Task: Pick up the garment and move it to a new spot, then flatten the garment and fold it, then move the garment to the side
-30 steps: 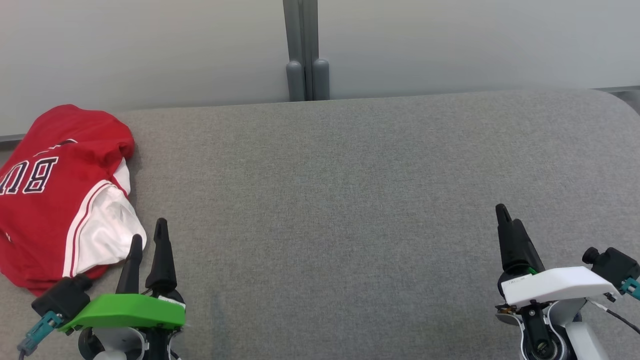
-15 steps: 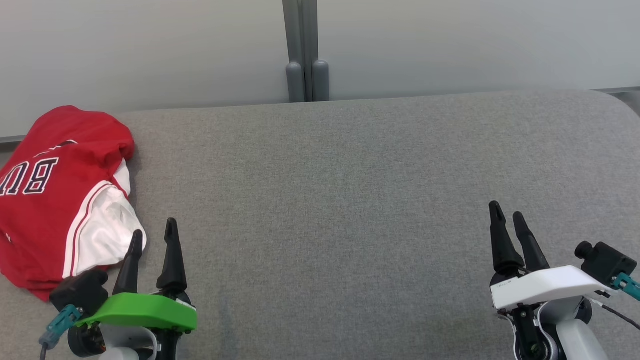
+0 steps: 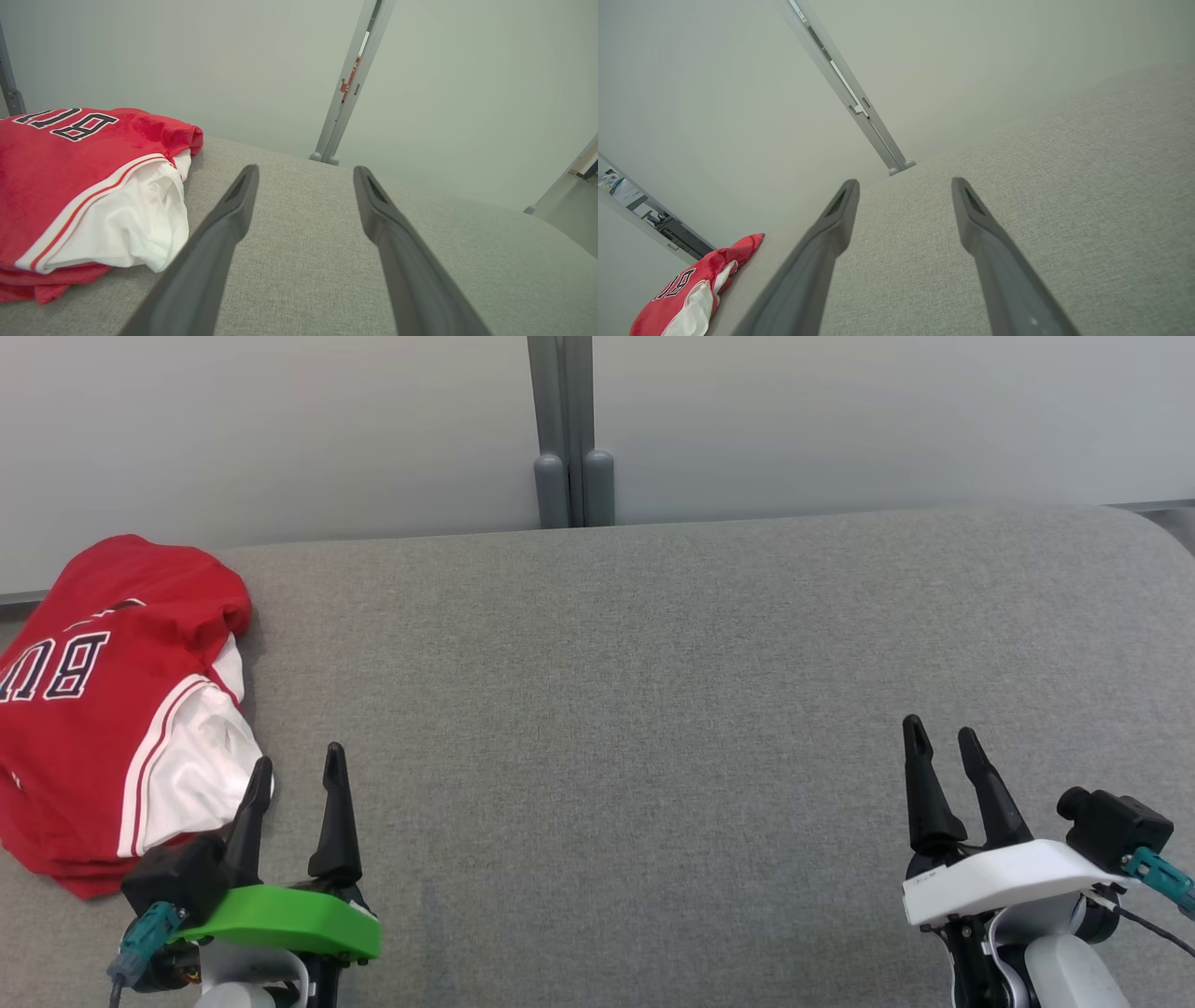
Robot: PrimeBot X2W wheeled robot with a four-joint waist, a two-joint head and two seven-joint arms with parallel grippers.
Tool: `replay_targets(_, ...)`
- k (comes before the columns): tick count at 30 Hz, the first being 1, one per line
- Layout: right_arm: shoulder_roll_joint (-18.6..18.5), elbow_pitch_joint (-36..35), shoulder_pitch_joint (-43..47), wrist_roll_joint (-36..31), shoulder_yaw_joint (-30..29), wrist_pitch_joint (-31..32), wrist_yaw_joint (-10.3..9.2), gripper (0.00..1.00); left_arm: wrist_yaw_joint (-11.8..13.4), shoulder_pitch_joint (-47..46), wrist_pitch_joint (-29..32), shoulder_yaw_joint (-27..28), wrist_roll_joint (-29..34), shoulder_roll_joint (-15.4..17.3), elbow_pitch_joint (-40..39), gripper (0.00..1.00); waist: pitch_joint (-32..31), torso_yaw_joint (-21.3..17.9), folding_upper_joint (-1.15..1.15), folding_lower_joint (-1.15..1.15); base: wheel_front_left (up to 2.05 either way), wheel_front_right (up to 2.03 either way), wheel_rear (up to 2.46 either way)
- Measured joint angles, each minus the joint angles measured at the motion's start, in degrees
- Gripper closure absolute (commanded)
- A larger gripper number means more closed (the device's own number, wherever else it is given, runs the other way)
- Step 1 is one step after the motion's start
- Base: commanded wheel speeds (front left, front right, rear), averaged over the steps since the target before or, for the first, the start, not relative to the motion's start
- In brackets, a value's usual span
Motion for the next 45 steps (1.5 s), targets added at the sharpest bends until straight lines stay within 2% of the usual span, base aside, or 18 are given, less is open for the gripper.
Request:
replay_targets(27, -0.1, -1.0, 0.6, -14.2, -0.4, -3.3, 0.01, 0.0, 0.1, 0.0, -3.3, -1.2, 12.4, 0.5, 1.3, 0.0, -0.2, 0.0, 0.0, 0.0, 0.0, 0.0, 0.0)
replay_targets(45, -0.2, -0.5, 1.6, -19.9, -1.0, -5.1, 0.01, 0.0, -0.7, -0.1, -5.1, -0.5, 15.9, 0.7, 5.0, 0.0, -1.0, 0.1, 0.0, 0.0, 0.0, 0.0, 0.0)
